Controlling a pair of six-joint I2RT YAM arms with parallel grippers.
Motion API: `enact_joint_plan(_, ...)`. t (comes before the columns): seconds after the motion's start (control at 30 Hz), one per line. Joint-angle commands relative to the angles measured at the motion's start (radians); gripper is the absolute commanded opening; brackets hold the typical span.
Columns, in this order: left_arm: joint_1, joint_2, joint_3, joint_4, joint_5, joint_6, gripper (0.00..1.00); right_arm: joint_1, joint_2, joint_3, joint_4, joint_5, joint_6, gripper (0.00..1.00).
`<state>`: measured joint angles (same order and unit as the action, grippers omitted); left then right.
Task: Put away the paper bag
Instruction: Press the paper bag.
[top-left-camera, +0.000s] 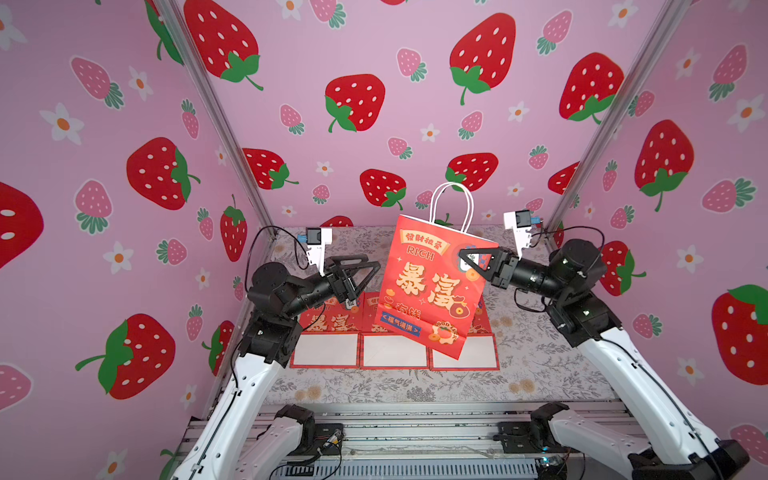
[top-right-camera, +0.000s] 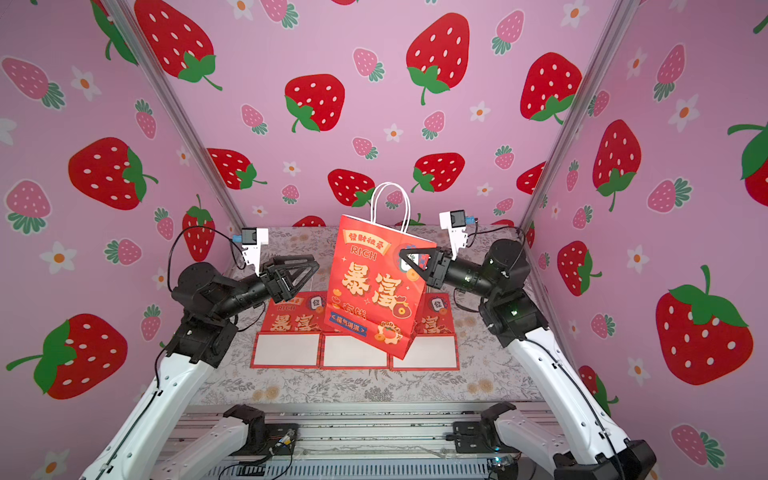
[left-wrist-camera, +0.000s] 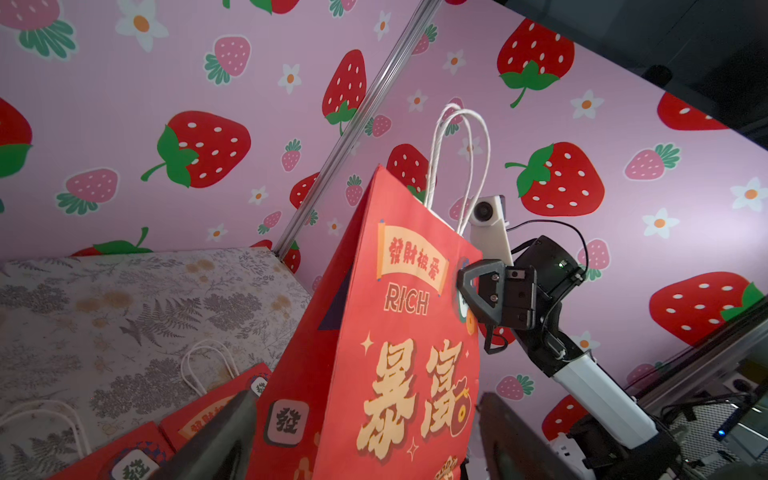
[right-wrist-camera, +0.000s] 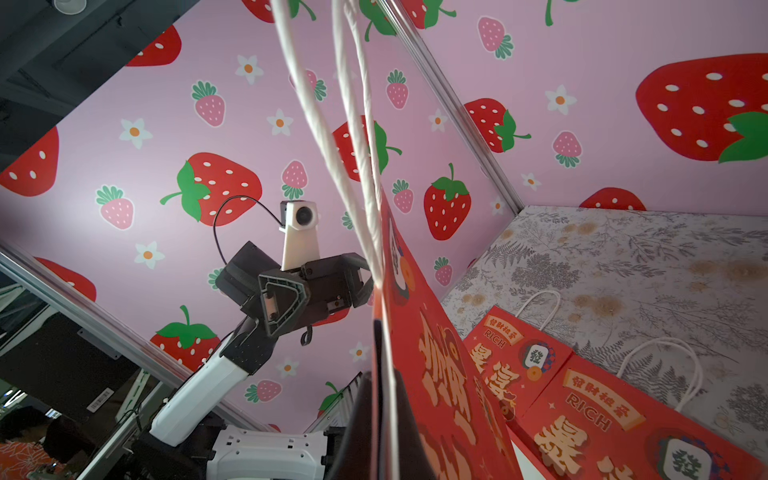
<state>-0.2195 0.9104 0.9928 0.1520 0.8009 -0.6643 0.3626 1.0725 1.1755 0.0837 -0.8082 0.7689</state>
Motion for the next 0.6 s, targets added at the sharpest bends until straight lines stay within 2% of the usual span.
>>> enact_joint_plan(0.0,0.005,-0.02,0.017,-0.011,-0.007,0.066,0.88,-0.105,0.064,0.054,-0.073,-0.261,0.045,0.0)
enact_joint_plan(0.1,0.006,-0.031,-0.062,0.011,0.018,0.068,0.91,-0.163,0.097,0.102,-0.138,-0.372,0.016,0.0)
enact_joint_plan(0.27,0.008,-0.074,-0.151,-0.084,0.07,0.129,0.96,-0.173,0.113,0.213,-0.383,-0.482,-0.172,0.0)
enact_joint_plan(0.4,0.025,-0.066,-0.163,-0.042,0.151,0.117,1.0,-0.174,0.094,0.2,-0.35,-0.592,-0.203,0.0)
enact_joint_plan(0.57,0.025,0.018,-0.198,0.063,0.242,0.092,1.0,-0.174,0.123,0.21,-0.283,-0.681,-0.177,0.0)
